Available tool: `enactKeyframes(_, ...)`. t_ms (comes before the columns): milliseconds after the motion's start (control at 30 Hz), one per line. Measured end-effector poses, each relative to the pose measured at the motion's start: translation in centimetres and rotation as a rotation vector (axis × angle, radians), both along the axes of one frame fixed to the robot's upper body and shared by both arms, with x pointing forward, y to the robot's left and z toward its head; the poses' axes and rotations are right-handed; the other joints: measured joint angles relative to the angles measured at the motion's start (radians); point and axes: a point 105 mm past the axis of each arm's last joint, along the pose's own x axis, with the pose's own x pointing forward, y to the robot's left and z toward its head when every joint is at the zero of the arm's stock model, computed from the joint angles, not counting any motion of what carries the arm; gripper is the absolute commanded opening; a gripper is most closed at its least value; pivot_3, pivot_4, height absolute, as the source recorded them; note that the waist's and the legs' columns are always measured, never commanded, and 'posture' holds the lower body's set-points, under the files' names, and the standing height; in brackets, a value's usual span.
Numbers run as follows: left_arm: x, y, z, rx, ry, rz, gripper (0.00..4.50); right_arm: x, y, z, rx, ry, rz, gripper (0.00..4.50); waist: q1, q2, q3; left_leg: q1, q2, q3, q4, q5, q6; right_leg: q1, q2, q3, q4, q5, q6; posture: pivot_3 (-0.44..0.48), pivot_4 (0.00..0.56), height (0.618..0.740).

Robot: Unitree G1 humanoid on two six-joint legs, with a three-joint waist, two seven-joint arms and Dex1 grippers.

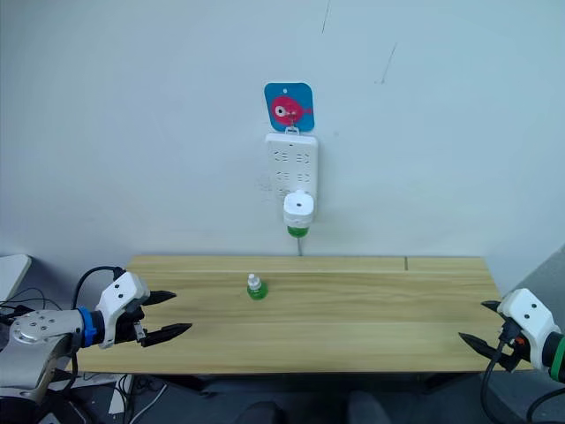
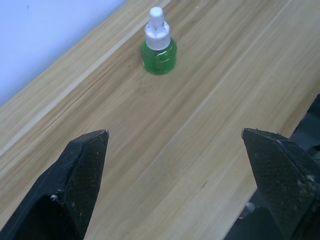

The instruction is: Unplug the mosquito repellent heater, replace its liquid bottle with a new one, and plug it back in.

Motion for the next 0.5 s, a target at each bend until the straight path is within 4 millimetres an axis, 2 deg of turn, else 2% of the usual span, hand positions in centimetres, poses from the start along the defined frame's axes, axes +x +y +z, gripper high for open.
enactKeyframes(300, -0.2, 1.0, -0.3, -0.033, 0.003, -0.007, 4.50, 0.0, 0.0, 0.1, -0.006, -0.016, 0.012, 4.40, -0.003, 0.000, -0.002, 0.000, 0.000, 0.000, 0.000, 0.000, 0.000, 0.000, 0.001, 0.000, 0.000, 0.000, 0.000, 0.057, 0.053, 0.733)
enactKeyframes(500, 0.4, 1.9, -0.2, -0.020, -0.039, 0.030, 4.50, 0.1, 0.1, 0.1, -0.007, -0.018, 0.014, 4.40, -0.006, -0.001, -0.005, 0.000, 0.000, 0.000, 0.000, 0.000, 0.000, 0.000, 0.001, 0.000, 0.000, 0.000, 0.000, 0.049, 0.051, 0.733)
